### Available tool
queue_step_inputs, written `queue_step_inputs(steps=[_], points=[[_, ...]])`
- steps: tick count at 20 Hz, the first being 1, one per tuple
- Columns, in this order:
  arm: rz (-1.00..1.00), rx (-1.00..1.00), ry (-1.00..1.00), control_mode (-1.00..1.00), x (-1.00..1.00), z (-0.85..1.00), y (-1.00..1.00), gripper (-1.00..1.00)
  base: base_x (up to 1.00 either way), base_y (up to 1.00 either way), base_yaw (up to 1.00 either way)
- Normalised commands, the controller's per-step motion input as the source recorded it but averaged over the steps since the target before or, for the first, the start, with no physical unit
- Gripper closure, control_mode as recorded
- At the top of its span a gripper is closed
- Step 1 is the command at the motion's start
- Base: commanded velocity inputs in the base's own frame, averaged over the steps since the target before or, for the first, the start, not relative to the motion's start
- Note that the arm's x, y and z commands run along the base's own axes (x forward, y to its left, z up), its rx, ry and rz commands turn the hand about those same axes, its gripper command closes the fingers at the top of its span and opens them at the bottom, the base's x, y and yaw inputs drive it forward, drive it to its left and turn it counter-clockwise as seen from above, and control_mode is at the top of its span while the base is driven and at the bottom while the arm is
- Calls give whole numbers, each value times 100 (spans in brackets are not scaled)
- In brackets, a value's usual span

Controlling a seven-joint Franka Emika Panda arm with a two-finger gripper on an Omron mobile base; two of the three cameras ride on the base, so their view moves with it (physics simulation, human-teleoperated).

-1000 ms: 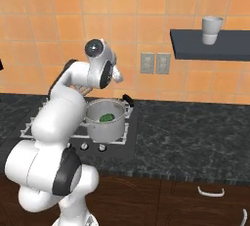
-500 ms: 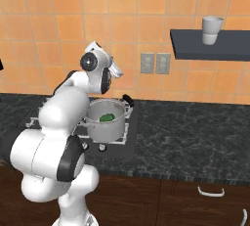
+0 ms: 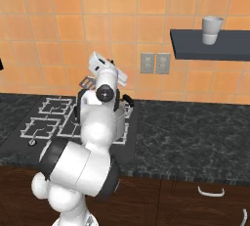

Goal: Put the broccoli and broccoli in the pot. Retrieve the spatula and lightly stir the vegetables in the pot.

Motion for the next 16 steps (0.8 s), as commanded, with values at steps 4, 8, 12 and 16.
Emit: queue_step_inputs(steps=[4, 8, 12, 16], points=[[16, -14, -12, -100, -6, 70, -51, 100, 0, 0, 0], [21, -13, -10, -100, -6, 21, -23, 100, 0, 0, 0], [26, 0, -43, -100, -34, 0, -44, 100, 0, 0, 0], [6, -21, -5, -100, -23, 9, -18, 100, 0, 0, 0]])
